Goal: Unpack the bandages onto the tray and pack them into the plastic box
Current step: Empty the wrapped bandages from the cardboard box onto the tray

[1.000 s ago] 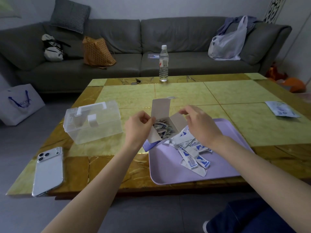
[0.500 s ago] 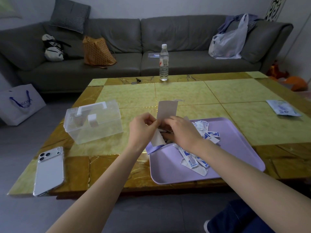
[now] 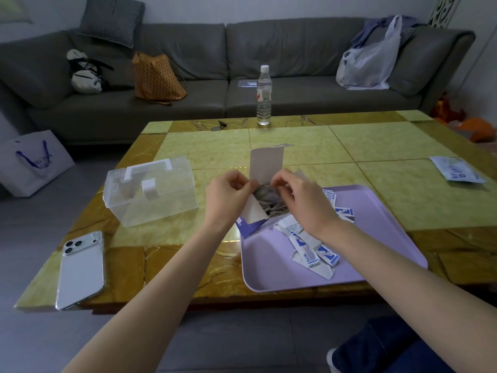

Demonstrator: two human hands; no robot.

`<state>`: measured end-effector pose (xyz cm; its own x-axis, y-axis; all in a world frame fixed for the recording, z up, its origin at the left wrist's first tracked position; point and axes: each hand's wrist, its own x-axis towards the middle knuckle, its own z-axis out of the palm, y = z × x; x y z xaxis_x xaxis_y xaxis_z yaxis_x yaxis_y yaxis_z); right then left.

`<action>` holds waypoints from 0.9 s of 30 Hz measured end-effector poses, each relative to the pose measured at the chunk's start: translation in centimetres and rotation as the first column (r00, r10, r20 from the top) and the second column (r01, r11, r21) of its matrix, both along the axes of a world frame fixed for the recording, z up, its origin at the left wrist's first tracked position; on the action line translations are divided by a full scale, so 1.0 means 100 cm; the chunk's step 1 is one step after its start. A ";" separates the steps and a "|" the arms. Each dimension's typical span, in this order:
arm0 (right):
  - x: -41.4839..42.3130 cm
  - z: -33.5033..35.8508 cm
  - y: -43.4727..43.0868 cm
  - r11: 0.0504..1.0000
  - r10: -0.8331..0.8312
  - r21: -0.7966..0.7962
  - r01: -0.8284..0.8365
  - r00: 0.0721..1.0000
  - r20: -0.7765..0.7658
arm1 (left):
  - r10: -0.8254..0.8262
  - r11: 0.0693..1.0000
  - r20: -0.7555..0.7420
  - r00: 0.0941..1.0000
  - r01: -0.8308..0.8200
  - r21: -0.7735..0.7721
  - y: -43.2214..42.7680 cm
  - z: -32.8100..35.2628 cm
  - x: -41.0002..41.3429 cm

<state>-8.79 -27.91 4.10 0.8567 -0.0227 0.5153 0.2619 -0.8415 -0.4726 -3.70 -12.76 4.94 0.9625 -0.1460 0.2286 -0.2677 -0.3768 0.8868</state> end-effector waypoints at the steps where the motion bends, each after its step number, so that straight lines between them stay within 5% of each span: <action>1: 0.000 0.000 0.002 1.000 0.015 0.015 -0.015 1.000 -0.024 | 0.001 1.000 0.010 1.000 -0.001 0.006 -0.001 0.001 0.000; 4: 0.005 -0.003 0.007 0.998 0.066 0.000 -0.067 0.990 -0.127 | -0.012 0.999 0.037 0.999 0.011 0.034 -0.005 0.002 -0.003; 9: 0.011 0.000 0.014 0.962 -0.066 -0.273 0.001 0.972 -0.228 | -0.009 0.997 0.035 0.999 0.006 0.082 -0.003 -0.002 -0.004; 18: 0.003 0.016 -0.008 0.998 -0.049 0.028 0.048 0.999 0.006 | 0.139 0.978 0.060 0.988 -0.147 0.152 0.030 -0.009 0.020; 27: 0.001 -0.007 -0.021 1.000 0.013 -0.003 -0.015 0.940 -0.341 | 0.167 0.972 0.079 0.983 -0.177 0.152 0.038 -0.008 0.025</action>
